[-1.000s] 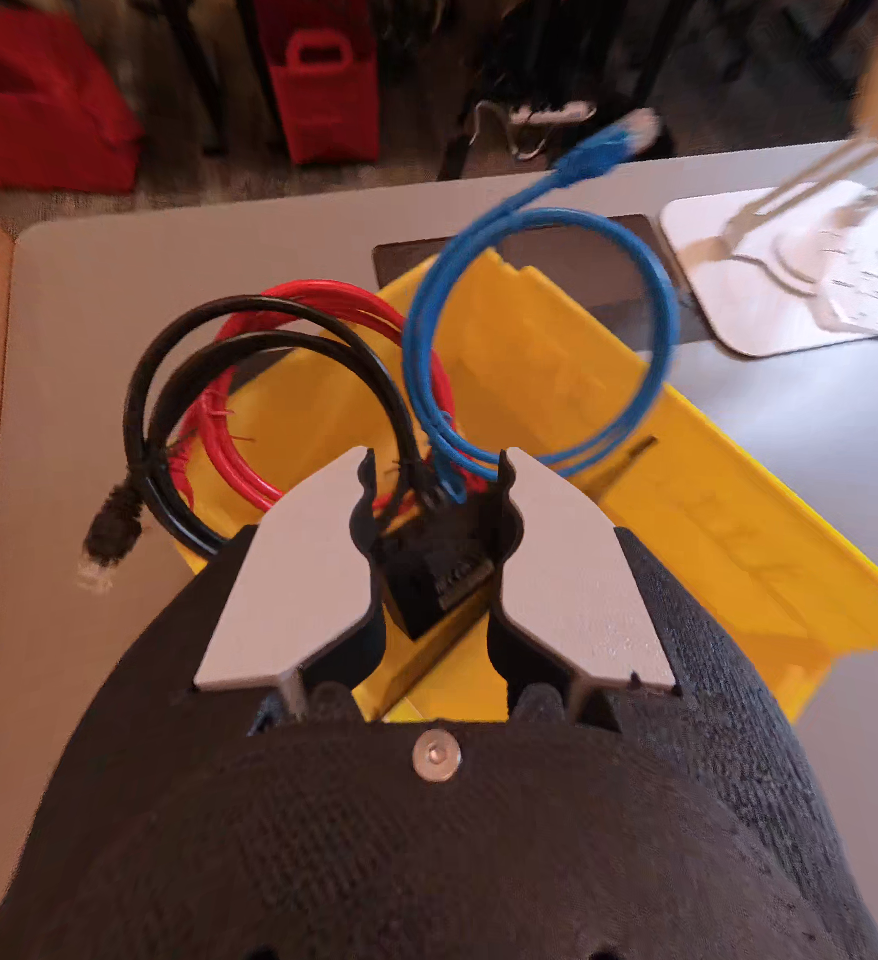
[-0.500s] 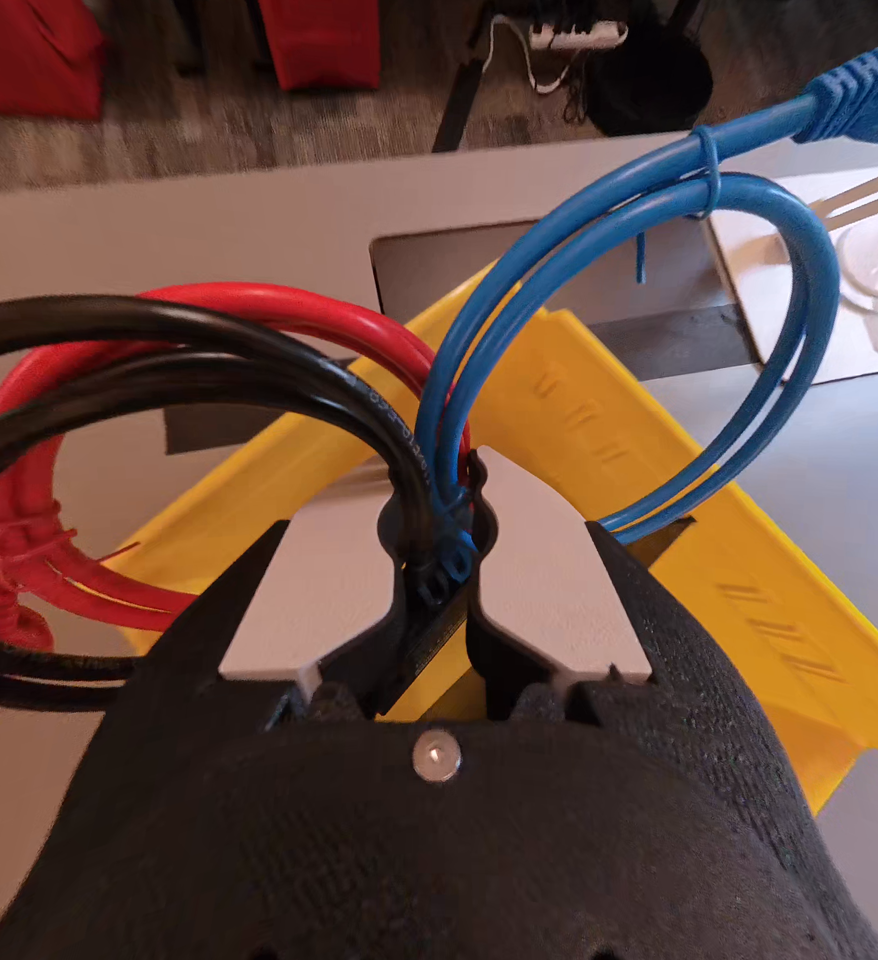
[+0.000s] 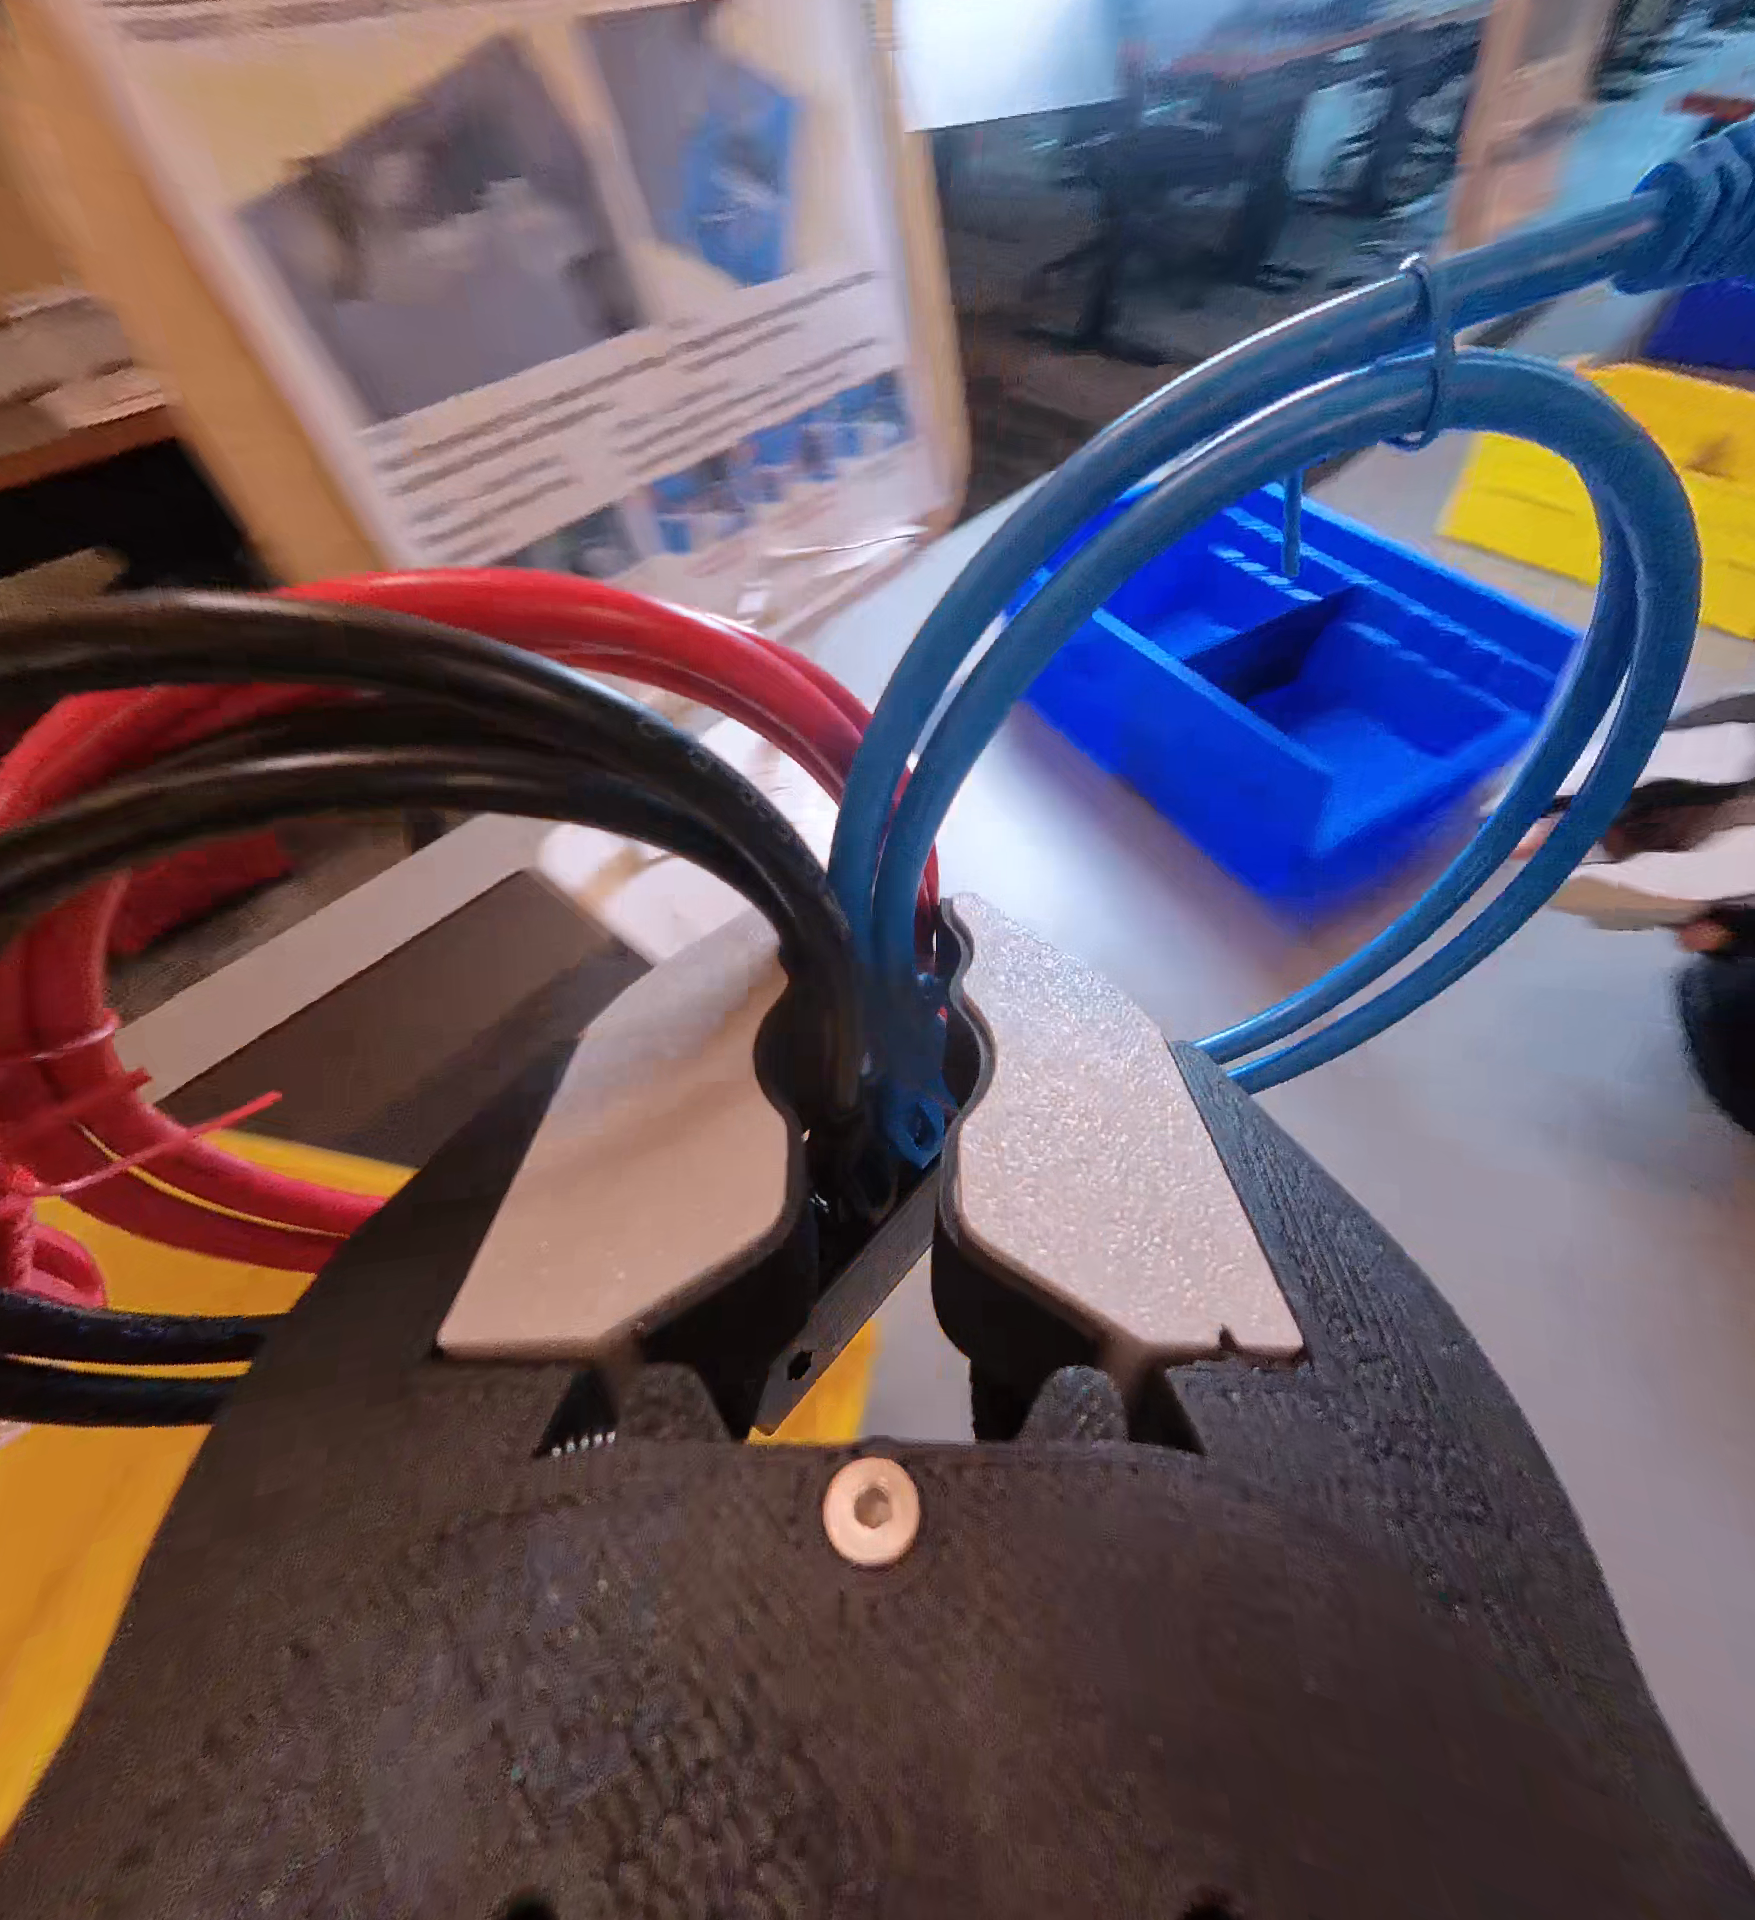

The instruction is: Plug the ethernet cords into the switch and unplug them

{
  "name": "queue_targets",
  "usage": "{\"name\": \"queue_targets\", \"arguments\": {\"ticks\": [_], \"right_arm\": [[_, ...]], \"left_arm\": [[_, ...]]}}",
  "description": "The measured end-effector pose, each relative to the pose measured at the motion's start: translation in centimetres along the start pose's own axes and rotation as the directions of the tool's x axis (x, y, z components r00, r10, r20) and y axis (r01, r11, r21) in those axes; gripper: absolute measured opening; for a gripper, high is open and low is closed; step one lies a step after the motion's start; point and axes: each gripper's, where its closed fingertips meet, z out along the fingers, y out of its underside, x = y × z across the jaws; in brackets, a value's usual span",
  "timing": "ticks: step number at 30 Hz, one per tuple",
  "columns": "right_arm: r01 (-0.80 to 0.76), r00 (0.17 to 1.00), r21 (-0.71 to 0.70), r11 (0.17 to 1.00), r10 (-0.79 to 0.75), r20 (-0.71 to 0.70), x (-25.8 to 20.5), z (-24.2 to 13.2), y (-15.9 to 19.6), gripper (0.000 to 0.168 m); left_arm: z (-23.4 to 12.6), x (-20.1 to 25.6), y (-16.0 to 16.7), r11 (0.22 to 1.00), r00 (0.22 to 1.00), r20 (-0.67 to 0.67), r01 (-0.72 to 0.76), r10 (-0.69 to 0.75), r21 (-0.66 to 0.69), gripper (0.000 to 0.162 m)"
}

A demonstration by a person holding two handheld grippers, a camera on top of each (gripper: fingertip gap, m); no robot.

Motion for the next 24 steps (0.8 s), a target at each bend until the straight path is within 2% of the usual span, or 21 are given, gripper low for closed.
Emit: {"name": "queue_targets", "arguments": {"ticks": [1, 7, 9, 11, 12, 17, 22, 24], "right_arm": [[0.006, 0.999, 0.001, 1.000, -0.006, 0.038, -1.2, 0.5, -0.6, 0.038], [-0.022, 0.959, -0.034, 0.999, 0.031, 0.280, -8.4, 3.9, -3.4, 0.069], [-0.052, 0.941, -0.040, 0.998, 0.062, 0.331, -10.1, 5.1, -3.7, 0.064], [-0.053, 0.933, -0.076, 0.996, 0.076, 0.353, -11.1, 6.1, -2.8, 0.042], [-0.055, 0.931, -0.092, 0.994, 0.084, 0.356, -11.3, 6.5, -2.2, 0.033], [-0.279, 0.842, -0.195, 0.940, 0.337, 0.421, -11.5, 6.6, -0.2, 0.028], [-0.420, 0.741, -0.244, 0.874, 0.486, 0.463, -11.4, 6.2, -0.2, 0.027], [-0.464, 0.709, -0.234, 0.854, 0.517, 0.479, -10.9, 5.7, -0.8, 0.027]], "left_arm": [[0.7, 2.5, 0.1, 1.000, 0.999, -0.051, -0.009, 0.009, 0.012, 0.023], [6.0, 14.6, 3.3, 1.000, 0.950, -0.313, 0.014, -0.012, 0.003, 0.022], [7.6, 17.4, 4.5, 0.999, 0.925, -0.377, 0.040, -0.043, -0.015, 0.022], [8.8, 19.1, 5.5, 0.998, 0.908, -0.415, 0.056, -0.065, -0.032, 0.023], [9.3, 19.5, 6.1, 0.998, 0.904, -0.422, 0.052, -0.066, -0.046, 0.023], [10.8, 19.0, 8.3, 0.992, 0.902, -0.415, 0.093, -0.121, -0.088, 0.027], [10.8, 18.2, 10.5, 0.984, 0.886, -0.435, 0.108, -0.161, -0.144, 0.056], [10.2, 18.0, 10.9, 0.982, 0.874, -0.453, 0.124, -0.177, -0.144, 0.058]]}}
